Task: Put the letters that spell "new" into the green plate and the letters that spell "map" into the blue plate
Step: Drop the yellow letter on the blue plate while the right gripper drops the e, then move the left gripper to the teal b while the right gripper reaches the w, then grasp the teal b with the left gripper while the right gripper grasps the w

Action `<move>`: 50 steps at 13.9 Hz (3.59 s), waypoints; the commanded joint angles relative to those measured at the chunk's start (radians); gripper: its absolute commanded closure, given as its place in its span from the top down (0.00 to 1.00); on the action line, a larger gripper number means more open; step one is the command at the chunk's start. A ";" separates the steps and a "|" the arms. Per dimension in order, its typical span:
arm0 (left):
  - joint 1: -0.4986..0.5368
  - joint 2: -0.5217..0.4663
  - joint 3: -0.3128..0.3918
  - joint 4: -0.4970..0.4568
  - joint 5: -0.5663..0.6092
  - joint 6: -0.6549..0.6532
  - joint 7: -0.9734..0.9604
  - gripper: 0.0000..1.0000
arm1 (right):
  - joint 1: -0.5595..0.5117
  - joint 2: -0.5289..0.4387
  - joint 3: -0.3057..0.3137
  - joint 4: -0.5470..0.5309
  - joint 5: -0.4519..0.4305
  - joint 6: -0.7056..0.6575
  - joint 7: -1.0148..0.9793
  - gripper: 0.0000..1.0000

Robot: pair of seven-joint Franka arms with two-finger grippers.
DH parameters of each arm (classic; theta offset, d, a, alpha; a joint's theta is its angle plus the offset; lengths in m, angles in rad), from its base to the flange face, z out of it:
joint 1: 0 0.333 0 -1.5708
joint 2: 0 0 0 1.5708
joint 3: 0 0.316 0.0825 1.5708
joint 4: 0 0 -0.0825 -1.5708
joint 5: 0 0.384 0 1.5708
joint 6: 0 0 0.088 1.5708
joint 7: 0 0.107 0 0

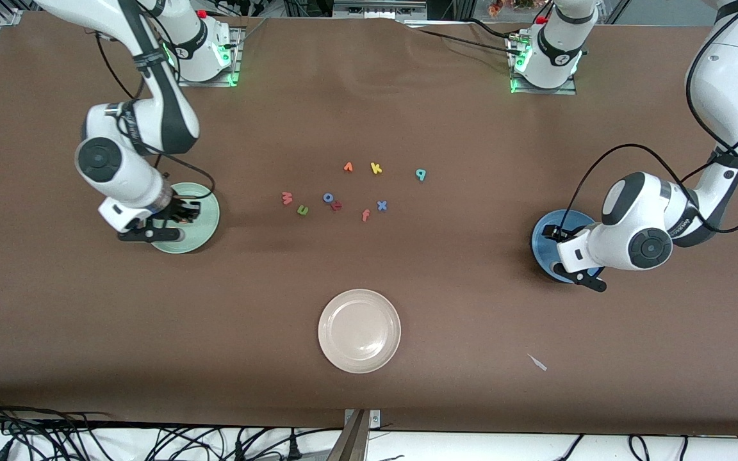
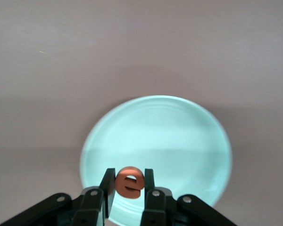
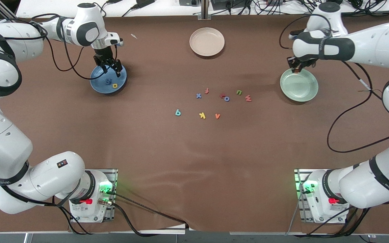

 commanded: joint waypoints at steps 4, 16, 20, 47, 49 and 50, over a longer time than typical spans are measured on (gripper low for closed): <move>-0.039 -0.025 -0.118 -0.051 -0.064 0.055 -0.375 1.00 | 0.004 -0.025 -0.036 -0.176 -0.013 0.206 -0.068 0.24; -0.326 -0.056 -0.218 -0.286 0.192 0.339 -1.096 1.00 | 0.009 -0.021 0.045 -0.238 -0.005 0.322 0.114 0.64; -0.390 -0.053 -0.215 -0.345 0.230 0.391 -1.121 0.96 | 0.014 -0.018 0.188 -0.218 -0.005 0.320 0.370 0.67; -0.395 -0.015 -0.152 -0.402 0.373 0.439 -1.104 0.07 | 0.210 0.169 0.259 -0.175 -0.040 0.506 0.478 0.39; -0.375 -0.016 -0.156 -0.387 0.364 0.416 -1.103 0.02 | 0.210 0.169 0.259 -0.175 -0.040 0.506 0.478 0.23; -0.360 -0.016 -0.158 -0.379 0.359 0.402 -1.094 0.01 | 0.210 0.168 0.259 -0.175 -0.040 0.506 0.475 0.16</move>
